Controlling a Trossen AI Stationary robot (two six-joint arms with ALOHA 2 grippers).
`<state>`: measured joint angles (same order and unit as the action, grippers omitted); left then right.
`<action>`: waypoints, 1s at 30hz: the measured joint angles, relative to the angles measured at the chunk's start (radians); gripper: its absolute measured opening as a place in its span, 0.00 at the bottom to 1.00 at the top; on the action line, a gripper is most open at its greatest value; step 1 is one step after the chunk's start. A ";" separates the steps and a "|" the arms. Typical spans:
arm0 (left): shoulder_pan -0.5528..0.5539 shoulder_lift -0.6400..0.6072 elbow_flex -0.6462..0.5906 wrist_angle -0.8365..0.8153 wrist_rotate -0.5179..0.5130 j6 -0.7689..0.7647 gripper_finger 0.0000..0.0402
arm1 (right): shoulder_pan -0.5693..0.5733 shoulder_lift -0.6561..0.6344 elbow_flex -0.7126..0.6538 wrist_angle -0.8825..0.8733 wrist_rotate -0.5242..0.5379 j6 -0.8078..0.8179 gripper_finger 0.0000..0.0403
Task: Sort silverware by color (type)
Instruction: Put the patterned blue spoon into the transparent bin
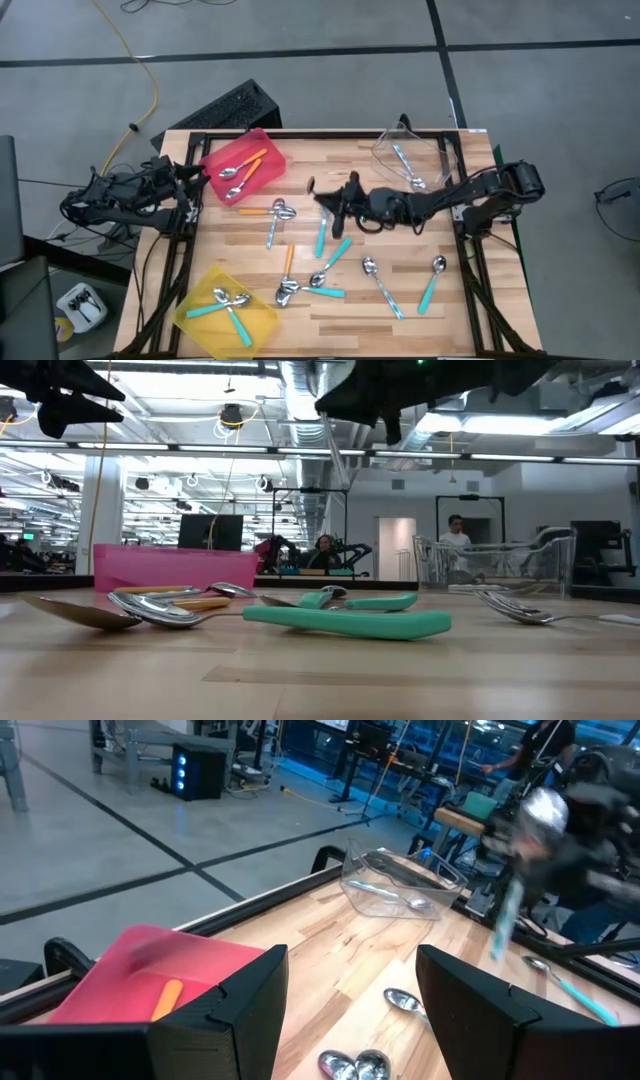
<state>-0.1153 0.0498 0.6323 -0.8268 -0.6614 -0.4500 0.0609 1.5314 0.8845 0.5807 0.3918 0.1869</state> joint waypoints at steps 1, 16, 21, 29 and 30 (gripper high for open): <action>0.000 0.000 0.000 0.000 0.000 0.000 0.51 | -0.023 -0.018 0.000 -0.018 0.001 -0.002 0.10; 0.000 0.000 0.000 0.001 -0.004 -0.001 0.51 | -0.420 -0.372 0.001 -0.789 0.261 0.039 0.10; 0.000 0.000 0.000 0.001 -0.006 -0.002 0.51 | -0.552 -0.383 -0.035 -0.967 0.265 0.120 0.10; 0.000 0.000 0.000 -0.004 -0.032 -0.009 0.51 | -0.689 -0.381 -0.168 -0.935 0.164 0.173 0.10; 0.000 0.000 0.000 -0.004 -0.032 -0.009 0.51 | -0.699 -0.381 -0.181 -0.926 0.150 0.175 0.10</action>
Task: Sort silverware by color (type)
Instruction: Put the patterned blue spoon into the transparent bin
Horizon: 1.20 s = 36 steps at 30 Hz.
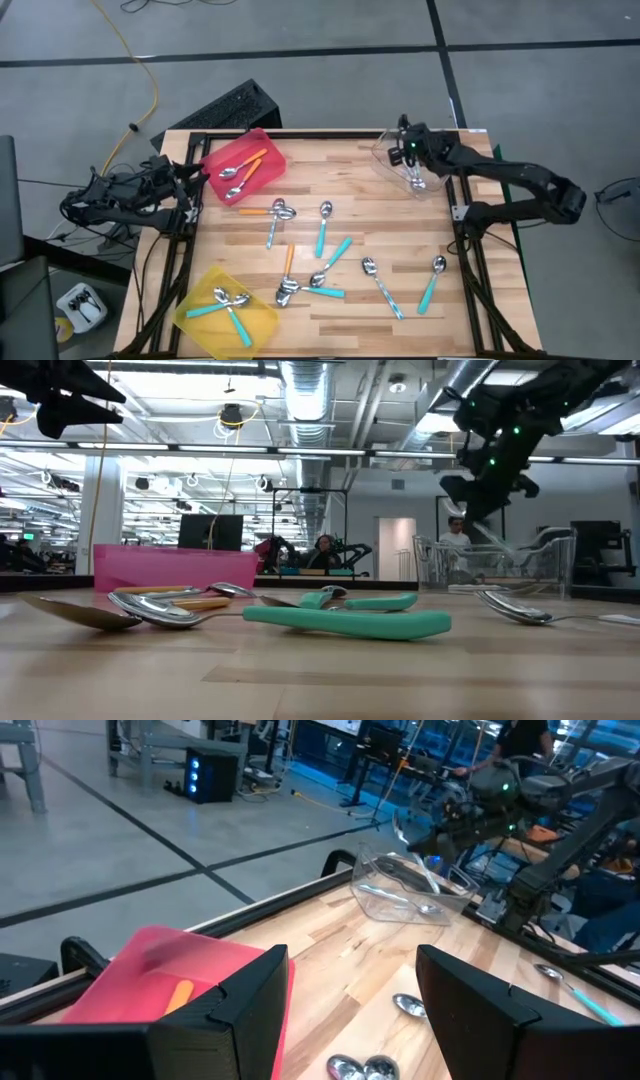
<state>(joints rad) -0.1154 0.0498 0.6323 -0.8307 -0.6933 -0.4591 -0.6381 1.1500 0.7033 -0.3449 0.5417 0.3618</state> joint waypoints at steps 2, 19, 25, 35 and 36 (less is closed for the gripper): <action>0.000 0.000 0.000 -0.001 0.000 0.000 0.51 | -0.016 0.000 -0.028 0.013 -0.019 0.000 0.10; 0.000 0.000 0.000 -0.002 -0.003 -0.002 0.51 | -0.099 0.066 -0.118 0.099 -0.099 0.023 0.13; 0.000 0.000 0.000 -0.002 -0.011 -0.002 0.51 | -0.103 0.106 -0.118 0.098 -0.100 0.026 0.19; 0.000 0.000 0.000 -0.002 -0.015 -0.002 0.51 | -0.105 0.069 -0.117 0.105 -0.120 0.015 0.36; 0.000 0.000 0.000 -0.002 -0.015 -0.002 0.51 | -0.105 0.054 -0.117 0.107 -0.124 0.008 0.38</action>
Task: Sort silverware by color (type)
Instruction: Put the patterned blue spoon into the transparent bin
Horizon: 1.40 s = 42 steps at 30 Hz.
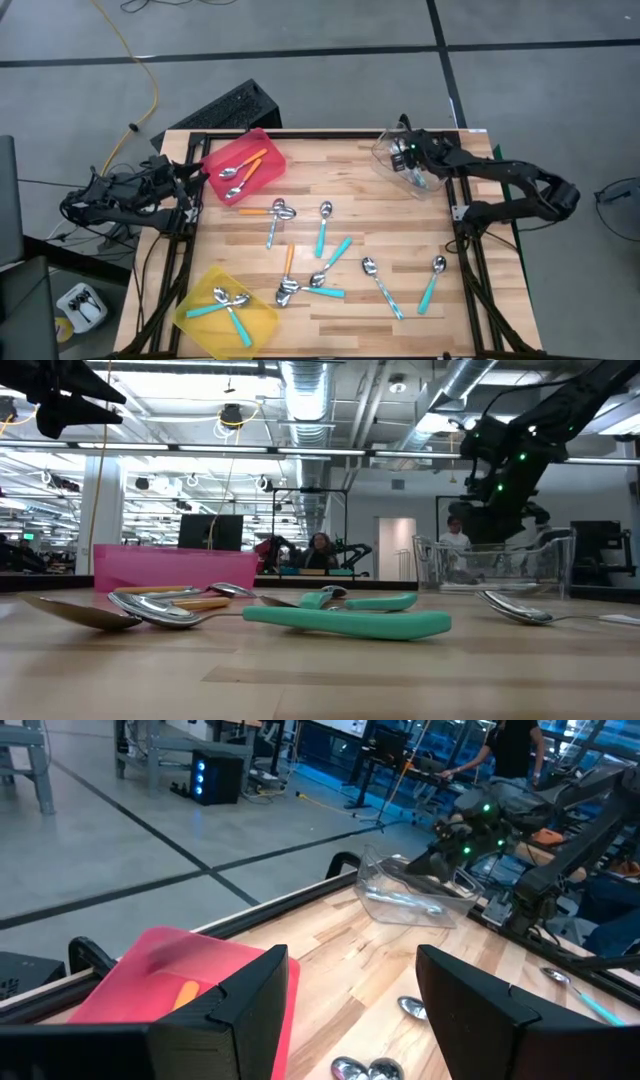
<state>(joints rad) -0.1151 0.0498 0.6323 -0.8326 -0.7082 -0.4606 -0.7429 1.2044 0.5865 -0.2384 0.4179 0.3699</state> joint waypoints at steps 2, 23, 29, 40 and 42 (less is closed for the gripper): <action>0.000 0.000 0.000 0.000 0.000 0.000 0.51 | 0.001 -0.038 0.000 0.000 -0.009 -0.001 0.41; 0.000 0.000 0.000 0.000 0.001 0.000 0.51 | 0.357 -0.342 0.083 0.122 -0.523 0.067 0.43; 0.000 0.000 0.000 0.000 0.001 0.000 0.51 | 0.612 -0.200 0.083 0.131 -0.507 0.126 0.43; 0.000 0.000 0.000 0.000 0.001 0.000 0.51 | 0.909 0.066 0.082 0.232 -0.317 0.373 0.43; 0.000 0.000 0.000 0.000 0.001 0.000 0.51 | 0.946 0.091 0.104 0.216 -0.308 0.391 0.43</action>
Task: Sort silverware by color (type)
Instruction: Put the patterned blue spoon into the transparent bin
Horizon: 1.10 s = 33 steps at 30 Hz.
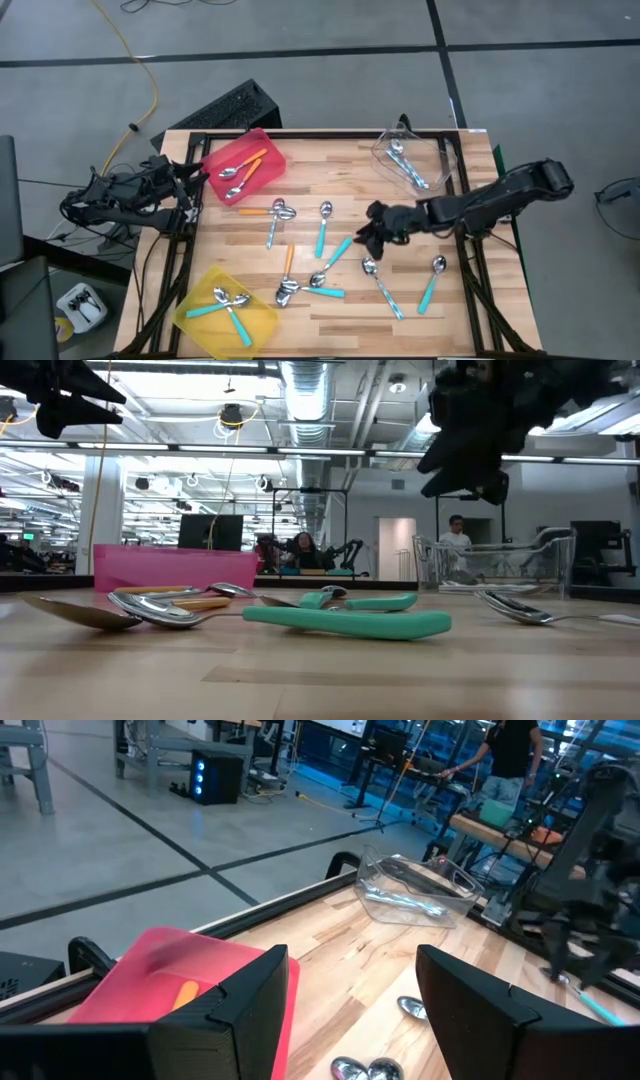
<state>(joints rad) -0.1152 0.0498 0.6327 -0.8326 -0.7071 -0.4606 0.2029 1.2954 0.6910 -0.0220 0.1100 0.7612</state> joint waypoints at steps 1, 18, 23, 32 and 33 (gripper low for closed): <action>0.000 0.000 0.000 0.000 0.000 0.000 0.51 | 0.017 0.013 0.020 -0.012 0.008 0.005 0.43; 0.000 0.000 0.000 0.000 0.001 0.000 0.51 | 0.326 0.282 0.372 -0.703 0.100 0.491 0.43; 0.000 0.000 0.000 0.000 0.001 0.000 0.51 | 0.382 0.364 0.372 -0.701 0.095 0.620 0.43; 0.000 0.000 0.000 0.000 0.001 0.000 0.51 | 0.399 0.424 0.372 -0.662 0.077 0.656 0.43; 0.000 0.000 0.000 0.000 0.001 0.000 0.51 | 0.399 0.431 0.373 -0.659 0.078 0.656 0.43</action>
<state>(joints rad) -0.1154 0.0494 0.6327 -0.8329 -0.7063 -0.4606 0.6022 1.7263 1.0636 -0.6812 0.1877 1.4174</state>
